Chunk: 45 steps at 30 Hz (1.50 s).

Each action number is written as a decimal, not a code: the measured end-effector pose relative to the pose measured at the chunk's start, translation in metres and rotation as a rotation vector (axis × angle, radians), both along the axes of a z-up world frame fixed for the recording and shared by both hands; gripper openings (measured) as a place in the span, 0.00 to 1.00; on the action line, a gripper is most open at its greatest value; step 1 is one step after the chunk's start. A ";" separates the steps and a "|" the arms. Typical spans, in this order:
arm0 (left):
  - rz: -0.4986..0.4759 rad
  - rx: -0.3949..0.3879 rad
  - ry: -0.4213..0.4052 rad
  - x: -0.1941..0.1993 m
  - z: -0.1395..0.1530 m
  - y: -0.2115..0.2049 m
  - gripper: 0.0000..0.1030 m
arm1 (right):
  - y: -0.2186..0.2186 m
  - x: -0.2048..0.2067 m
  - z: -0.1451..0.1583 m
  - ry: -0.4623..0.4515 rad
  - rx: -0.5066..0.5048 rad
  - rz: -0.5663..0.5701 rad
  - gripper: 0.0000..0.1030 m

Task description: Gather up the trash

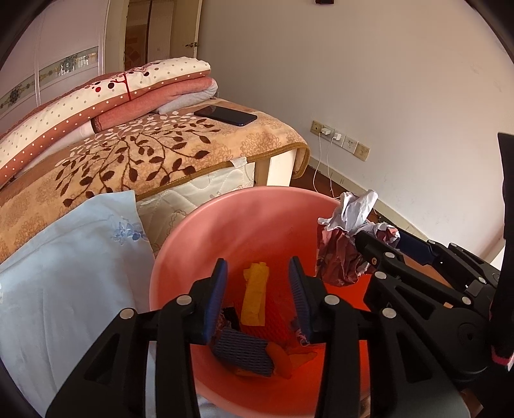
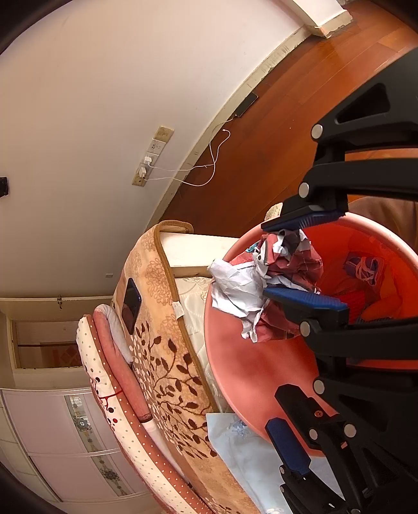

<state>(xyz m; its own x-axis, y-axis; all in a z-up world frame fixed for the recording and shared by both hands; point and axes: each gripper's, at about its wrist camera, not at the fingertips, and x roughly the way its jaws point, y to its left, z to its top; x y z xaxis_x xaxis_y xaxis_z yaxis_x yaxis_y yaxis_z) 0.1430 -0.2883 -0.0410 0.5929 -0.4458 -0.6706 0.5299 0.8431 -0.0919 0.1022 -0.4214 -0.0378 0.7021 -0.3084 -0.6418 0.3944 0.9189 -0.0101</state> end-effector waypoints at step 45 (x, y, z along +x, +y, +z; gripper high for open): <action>0.036 -0.018 -0.077 -0.015 0.024 0.012 0.39 | 0.006 -0.035 0.025 -0.084 -0.021 -0.004 0.48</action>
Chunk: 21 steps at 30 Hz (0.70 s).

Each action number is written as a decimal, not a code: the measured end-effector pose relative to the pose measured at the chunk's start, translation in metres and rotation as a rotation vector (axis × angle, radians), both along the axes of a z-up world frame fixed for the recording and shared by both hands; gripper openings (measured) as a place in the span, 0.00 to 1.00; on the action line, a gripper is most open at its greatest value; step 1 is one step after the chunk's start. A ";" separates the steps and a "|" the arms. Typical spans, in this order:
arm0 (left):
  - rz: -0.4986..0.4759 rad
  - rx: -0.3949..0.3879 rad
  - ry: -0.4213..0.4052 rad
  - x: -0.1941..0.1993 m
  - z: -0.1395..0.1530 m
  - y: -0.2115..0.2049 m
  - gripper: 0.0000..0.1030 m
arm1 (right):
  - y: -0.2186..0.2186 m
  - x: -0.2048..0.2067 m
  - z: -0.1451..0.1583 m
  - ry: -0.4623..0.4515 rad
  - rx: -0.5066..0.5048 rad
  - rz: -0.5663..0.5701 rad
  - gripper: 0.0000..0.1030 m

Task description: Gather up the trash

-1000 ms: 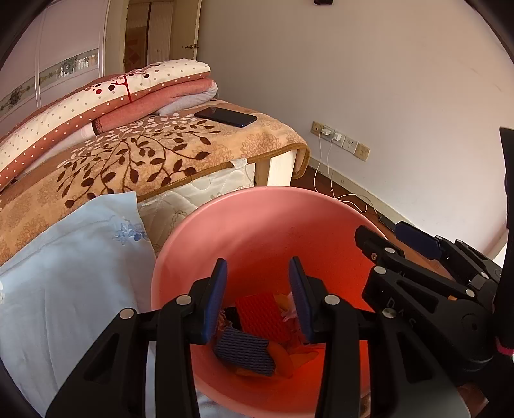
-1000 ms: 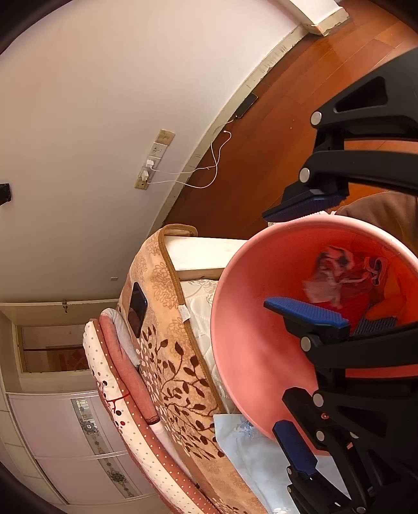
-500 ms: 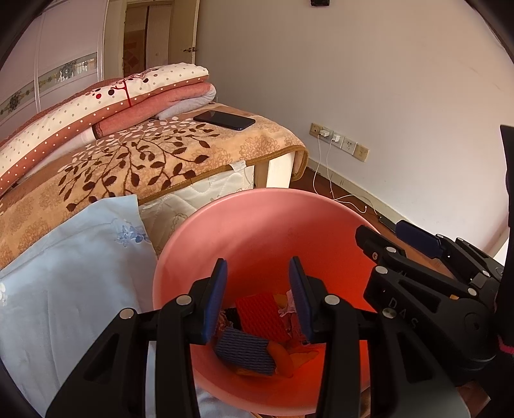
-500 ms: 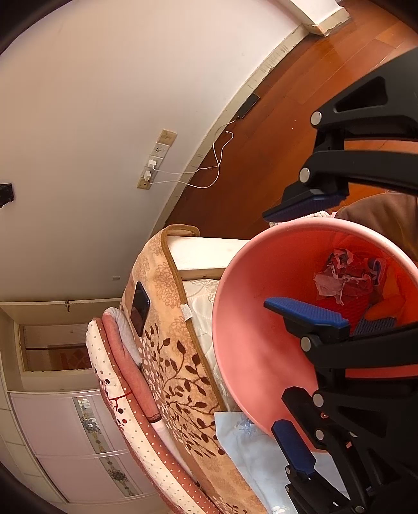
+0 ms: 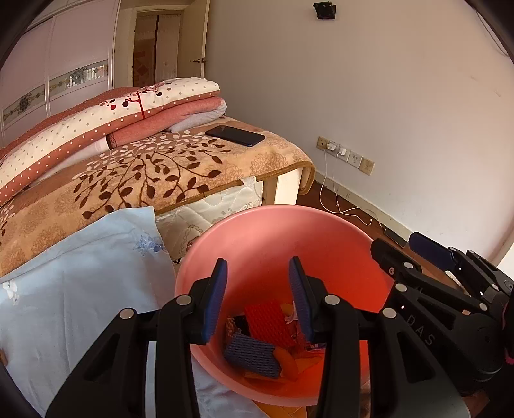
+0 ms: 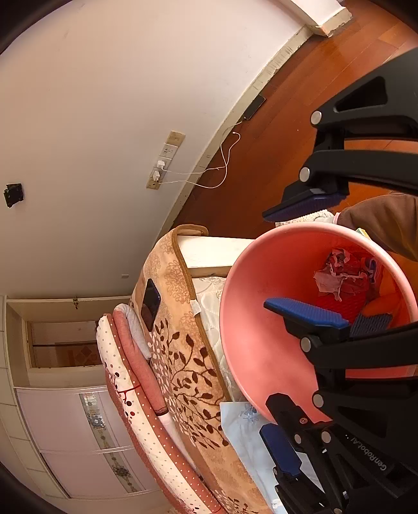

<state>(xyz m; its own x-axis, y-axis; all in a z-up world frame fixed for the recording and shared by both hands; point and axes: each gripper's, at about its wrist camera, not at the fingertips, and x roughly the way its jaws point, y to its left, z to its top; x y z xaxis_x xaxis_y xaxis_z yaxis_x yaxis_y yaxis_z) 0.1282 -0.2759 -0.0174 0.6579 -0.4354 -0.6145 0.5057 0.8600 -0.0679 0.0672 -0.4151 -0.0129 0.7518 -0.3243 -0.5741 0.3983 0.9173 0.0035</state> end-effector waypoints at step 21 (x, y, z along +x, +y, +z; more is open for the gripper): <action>0.019 -0.066 -0.101 -0.030 0.030 0.018 0.39 | 0.021 -0.038 0.026 -0.103 -0.065 -0.003 0.62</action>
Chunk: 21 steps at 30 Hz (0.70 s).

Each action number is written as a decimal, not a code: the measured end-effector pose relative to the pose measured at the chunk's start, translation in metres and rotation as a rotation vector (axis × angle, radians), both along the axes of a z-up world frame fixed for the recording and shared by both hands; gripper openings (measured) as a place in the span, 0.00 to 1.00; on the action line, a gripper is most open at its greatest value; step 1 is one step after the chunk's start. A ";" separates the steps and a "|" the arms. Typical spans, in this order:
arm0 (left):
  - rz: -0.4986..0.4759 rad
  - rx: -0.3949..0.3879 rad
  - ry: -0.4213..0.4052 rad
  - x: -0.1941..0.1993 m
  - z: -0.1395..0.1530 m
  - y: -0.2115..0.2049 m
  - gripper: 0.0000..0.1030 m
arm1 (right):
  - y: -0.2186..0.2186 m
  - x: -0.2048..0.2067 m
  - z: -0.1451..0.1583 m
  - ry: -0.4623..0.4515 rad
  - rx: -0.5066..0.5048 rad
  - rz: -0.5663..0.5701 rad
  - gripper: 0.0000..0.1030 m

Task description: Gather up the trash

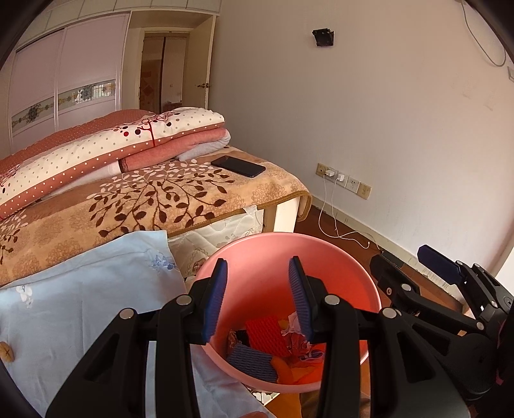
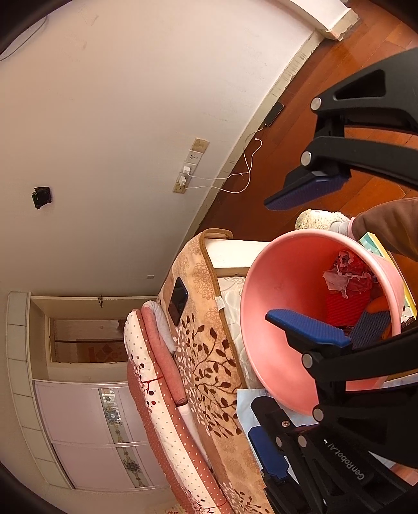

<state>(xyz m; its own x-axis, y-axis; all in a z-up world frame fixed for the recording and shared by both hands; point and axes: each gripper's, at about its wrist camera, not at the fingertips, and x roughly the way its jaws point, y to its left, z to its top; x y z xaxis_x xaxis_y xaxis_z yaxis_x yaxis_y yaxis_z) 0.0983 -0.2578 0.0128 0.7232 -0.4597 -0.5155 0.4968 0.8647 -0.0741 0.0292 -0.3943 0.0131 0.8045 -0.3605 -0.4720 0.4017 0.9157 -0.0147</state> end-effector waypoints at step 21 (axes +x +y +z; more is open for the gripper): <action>0.012 -0.037 -0.048 -0.034 0.019 0.023 0.39 | 0.020 -0.030 0.014 -0.051 -0.008 0.043 0.64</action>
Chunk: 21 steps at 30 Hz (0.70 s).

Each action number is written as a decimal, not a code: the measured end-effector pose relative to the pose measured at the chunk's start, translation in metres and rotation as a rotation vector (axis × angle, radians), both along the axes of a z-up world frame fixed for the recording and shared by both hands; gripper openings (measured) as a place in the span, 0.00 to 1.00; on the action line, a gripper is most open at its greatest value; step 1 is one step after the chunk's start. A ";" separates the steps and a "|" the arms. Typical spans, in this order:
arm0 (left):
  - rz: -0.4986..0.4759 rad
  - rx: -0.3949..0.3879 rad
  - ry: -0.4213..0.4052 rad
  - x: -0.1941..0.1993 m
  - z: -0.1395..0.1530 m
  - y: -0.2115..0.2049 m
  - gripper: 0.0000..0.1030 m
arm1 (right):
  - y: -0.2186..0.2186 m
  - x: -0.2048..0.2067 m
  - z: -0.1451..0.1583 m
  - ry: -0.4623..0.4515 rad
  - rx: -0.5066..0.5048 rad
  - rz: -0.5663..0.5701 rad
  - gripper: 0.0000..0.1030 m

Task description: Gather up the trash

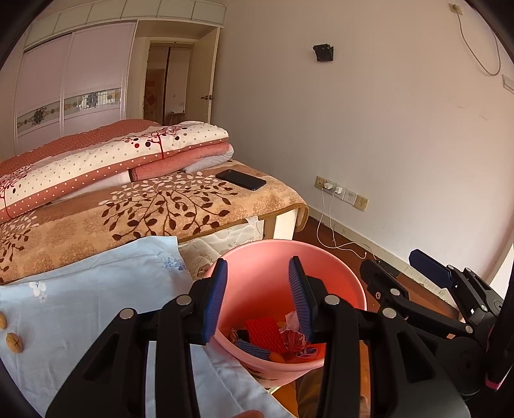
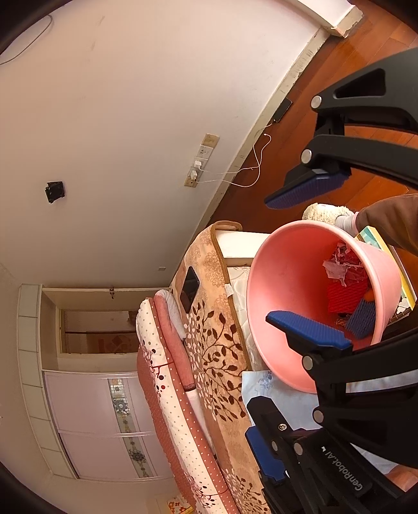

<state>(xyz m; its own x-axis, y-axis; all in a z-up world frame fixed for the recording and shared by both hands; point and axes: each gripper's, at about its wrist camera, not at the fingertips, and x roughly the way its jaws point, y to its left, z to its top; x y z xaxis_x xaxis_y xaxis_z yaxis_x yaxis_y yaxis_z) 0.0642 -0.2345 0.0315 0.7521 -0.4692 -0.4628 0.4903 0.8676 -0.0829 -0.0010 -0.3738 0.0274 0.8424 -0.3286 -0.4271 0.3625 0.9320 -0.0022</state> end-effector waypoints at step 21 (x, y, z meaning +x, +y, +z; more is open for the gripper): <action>0.045 -0.019 -0.039 -0.030 0.008 0.031 0.39 | 0.025 -0.028 0.008 -0.017 -0.003 0.036 0.64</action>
